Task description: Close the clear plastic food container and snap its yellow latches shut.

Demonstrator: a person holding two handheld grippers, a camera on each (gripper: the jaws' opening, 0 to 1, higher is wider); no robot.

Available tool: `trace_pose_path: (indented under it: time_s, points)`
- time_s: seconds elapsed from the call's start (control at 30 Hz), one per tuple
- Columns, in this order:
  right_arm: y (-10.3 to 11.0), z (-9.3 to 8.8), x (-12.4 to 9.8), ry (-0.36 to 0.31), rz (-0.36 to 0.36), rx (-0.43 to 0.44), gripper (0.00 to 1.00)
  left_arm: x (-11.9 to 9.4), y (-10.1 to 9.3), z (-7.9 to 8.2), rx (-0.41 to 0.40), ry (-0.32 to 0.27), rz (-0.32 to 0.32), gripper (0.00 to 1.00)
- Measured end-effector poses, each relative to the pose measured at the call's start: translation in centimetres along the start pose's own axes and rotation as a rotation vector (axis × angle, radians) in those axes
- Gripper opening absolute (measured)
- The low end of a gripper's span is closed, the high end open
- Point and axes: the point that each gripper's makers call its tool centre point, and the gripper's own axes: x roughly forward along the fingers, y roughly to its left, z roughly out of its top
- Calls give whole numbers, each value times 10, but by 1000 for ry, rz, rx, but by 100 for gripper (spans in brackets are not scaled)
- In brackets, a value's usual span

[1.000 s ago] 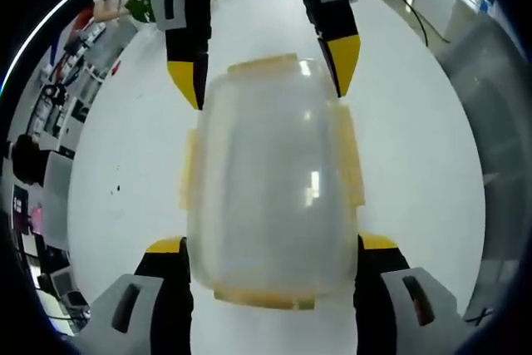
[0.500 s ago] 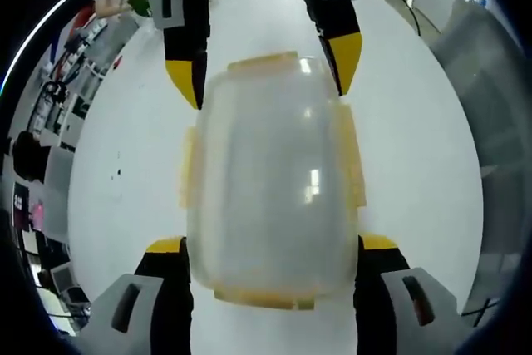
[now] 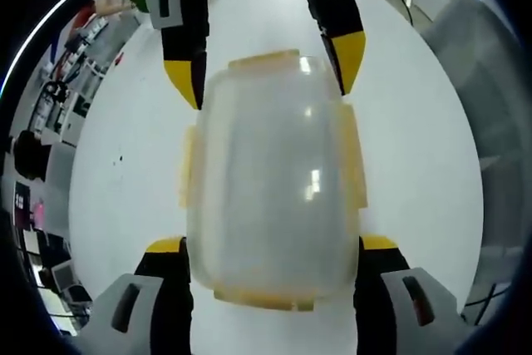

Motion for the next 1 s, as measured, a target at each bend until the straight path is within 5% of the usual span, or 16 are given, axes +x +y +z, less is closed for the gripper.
trace_pose_path:
  time_s: [0.37, 1.0]
  points:
    - [-1, 18, 8, -13, 4, -8, 64, -5, 0, -18, -11, -3, 12, 78]
    - [-18, 18, 9, -10, 4, -23, 64, -2, 17, -20, -27, -9, 17, 78]
